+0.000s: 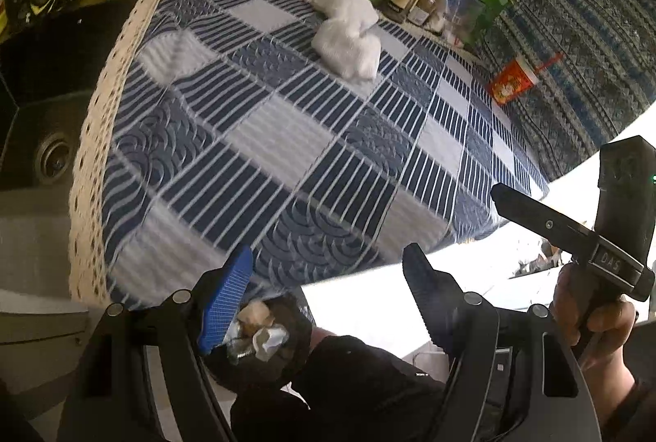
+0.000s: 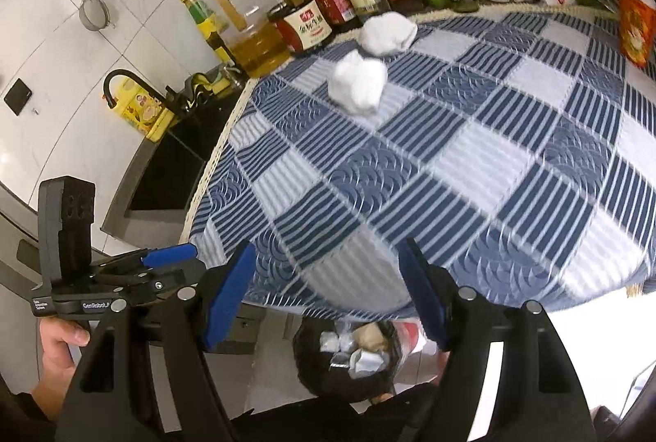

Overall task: Collect trash
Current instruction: 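Move both tools toward the remaining white tissue balls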

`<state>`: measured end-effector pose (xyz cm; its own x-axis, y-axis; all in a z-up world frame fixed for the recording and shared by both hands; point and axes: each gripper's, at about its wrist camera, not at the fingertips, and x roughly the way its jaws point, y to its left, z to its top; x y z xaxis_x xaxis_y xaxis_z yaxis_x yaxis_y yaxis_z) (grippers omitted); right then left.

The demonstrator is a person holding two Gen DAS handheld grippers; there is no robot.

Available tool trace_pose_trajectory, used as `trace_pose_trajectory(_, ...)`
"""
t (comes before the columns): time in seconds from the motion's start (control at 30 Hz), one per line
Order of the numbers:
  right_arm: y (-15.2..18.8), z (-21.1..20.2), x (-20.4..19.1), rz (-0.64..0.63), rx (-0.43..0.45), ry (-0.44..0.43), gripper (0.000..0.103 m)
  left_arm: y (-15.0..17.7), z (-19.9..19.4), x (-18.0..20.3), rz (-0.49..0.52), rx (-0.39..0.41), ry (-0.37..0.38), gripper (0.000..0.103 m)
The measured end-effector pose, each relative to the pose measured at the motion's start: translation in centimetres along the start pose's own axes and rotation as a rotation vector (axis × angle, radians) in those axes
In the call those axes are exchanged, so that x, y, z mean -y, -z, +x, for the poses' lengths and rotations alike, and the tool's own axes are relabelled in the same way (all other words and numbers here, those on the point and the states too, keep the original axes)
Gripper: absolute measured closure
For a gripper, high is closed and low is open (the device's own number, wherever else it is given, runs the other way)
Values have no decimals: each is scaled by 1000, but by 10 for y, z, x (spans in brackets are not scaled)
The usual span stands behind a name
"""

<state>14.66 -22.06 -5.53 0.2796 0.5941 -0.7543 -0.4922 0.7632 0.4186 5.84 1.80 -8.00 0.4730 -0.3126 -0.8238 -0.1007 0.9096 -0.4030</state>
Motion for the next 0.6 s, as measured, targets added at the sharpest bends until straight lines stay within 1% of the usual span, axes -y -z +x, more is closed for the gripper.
trace_pose_trajectory(0.07,-13,0,6,-6,1,-8,28,-12,5,5,-2,7,-10,30)
trace_pose_trajectory(0.3,-67,5,41,-32,9,-35,28,-56,27,25,-6,21,-46,30)
trace_pose_trajectory(0.4,-86,11,55,-46,0,-41,28,-76,39,31,-18,25,-71,27)
trace_pose_trajectory(0.43,-95,15,61,-53,-6,-51,26,-83,43,34,-18,23,-73,27)
trace_pose_trajectory(0.47,-101,18,66,-57,-9,-60,20,-89,46,38,-13,24,-77,27)
trace_pose_trajectory(0.5,-107,20,70,-63,-11,-67,18,-94,49,41,-9,25,-85,27)
trace_pose_trajectory(0.6,-129,31,83,-74,-29,-79,18,-111,59,49,-15,21,-102,27)
